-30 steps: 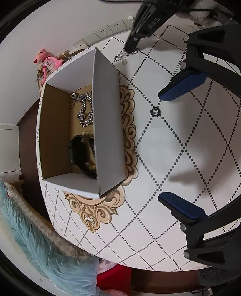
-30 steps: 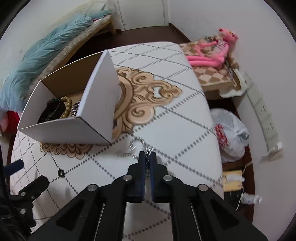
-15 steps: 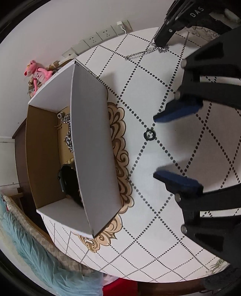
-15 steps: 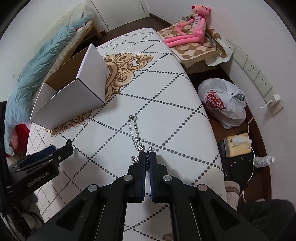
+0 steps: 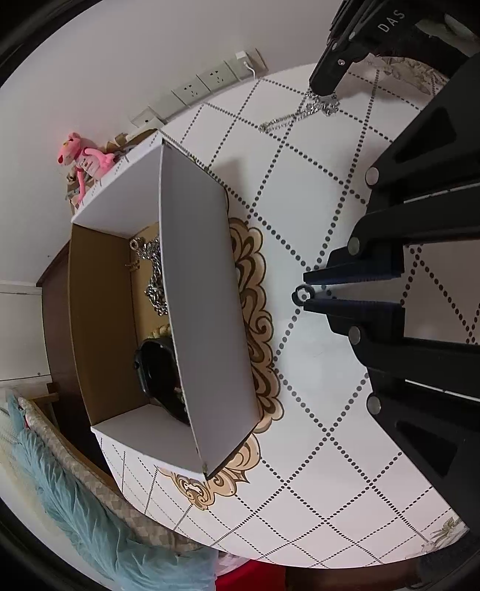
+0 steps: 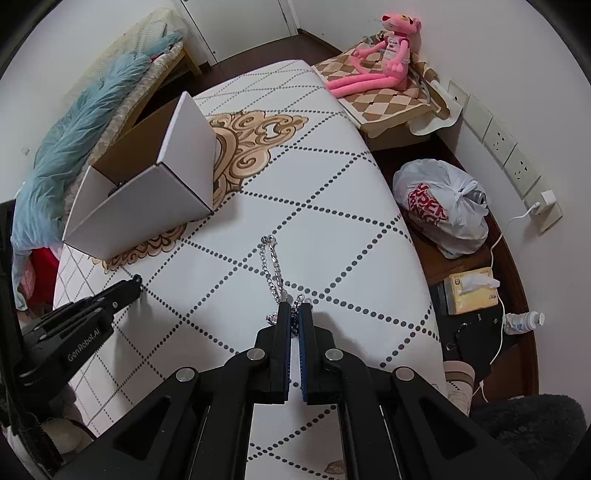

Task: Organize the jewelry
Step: 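Grasp the silver chain bracelet with the right gripper while the left gripper grasps the black ring, then carry the black ring and silver chain over the box with both grippers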

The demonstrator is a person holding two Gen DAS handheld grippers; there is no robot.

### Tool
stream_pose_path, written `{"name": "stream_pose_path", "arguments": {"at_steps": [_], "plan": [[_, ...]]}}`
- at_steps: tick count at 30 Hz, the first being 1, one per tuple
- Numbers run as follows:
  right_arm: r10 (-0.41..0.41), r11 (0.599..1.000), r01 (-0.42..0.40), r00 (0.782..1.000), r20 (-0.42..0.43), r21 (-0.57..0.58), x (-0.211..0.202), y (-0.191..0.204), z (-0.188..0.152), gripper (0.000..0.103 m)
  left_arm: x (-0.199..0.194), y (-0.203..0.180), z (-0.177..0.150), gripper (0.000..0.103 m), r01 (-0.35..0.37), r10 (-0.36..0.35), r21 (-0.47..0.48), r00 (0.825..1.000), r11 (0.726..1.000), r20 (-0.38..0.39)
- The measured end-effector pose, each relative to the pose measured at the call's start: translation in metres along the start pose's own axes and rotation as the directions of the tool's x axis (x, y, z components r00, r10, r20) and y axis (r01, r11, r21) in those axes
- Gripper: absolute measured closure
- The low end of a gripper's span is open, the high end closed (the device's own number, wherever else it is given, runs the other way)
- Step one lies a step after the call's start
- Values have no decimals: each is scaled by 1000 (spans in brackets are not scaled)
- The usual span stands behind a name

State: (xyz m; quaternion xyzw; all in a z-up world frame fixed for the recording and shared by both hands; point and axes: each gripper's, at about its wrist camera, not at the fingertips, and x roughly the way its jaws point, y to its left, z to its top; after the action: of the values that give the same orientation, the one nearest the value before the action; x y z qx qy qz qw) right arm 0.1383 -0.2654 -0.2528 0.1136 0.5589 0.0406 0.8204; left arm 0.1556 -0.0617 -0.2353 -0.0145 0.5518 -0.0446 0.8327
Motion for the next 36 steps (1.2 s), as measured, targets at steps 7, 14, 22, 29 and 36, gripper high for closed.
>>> {"name": "stream_pose_path", "arguments": {"at_steps": [7, 14, 22, 29, 36], "plan": [[19, 1000, -19, 999, 26, 0, -14, 2, 3, 99, -20, 4, -2, 98, 32, -32, -11, 999, 999, 32], [32, 999, -32, 999, 42, 3, -24, 3, 3, 99, -18, 13, 0, 94, 15, -15, -50, 1000, 999, 11], [36, 999, -37, 998, 55, 25, -27, 1, 6, 99, 7, 11, 4, 76, -46, 46, -27, 999, 999, -6], [36, 998, -39, 998, 60, 41, -28, -1, 13, 99, 13, 9, 3, 55, -44, 44, -35, 999, 998, 1], [36, 998, -39, 998, 51, 53, -24, -4, 11, 99, 12, 12, 4, 58, -56, 57, -50, 998, 997, 18]]}}
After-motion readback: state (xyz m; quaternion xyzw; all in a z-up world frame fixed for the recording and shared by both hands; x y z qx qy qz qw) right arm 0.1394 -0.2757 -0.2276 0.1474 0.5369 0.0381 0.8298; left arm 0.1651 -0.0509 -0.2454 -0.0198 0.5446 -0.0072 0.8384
